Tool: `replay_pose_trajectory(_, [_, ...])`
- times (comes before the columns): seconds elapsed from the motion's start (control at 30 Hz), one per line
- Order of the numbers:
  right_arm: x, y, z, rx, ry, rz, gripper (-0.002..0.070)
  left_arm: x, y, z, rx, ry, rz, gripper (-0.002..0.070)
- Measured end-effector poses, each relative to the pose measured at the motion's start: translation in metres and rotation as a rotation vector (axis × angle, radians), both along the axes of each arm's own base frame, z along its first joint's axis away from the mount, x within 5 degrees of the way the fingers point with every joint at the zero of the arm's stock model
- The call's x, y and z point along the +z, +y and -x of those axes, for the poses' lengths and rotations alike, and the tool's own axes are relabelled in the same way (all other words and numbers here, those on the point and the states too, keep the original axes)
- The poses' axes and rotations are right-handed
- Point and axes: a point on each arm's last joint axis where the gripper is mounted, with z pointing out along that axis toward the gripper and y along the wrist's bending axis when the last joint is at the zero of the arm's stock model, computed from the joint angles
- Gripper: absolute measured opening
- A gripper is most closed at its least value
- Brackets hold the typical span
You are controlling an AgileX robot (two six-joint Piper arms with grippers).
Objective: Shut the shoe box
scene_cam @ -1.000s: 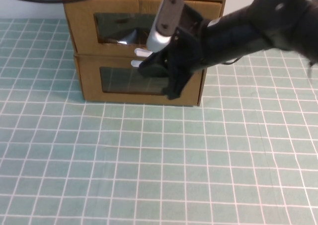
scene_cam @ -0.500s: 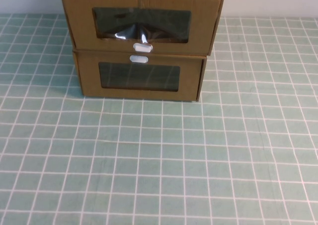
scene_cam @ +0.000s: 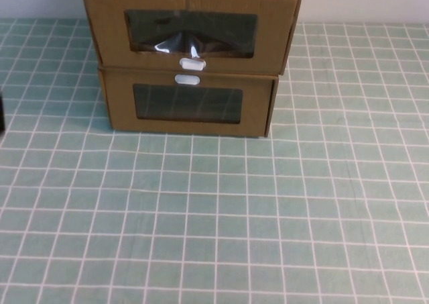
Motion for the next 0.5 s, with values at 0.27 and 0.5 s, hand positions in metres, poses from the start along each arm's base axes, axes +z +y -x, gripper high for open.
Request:
replay_pose_trajectory(0.27, [-0.101,-0.011,0.005,-0.100,0.022,0.057,-0.0014,-0.101,0.018,0.041,0.183,-0.113,0.086,-0.0003])
replay_pose_trajectory(0.5, [-0.146,-0.015,-0.008,-0.193,0.000,0.033,-0.0014,-0.176,0.035,0.011,0.438,-0.205,0.091,-0.0003])
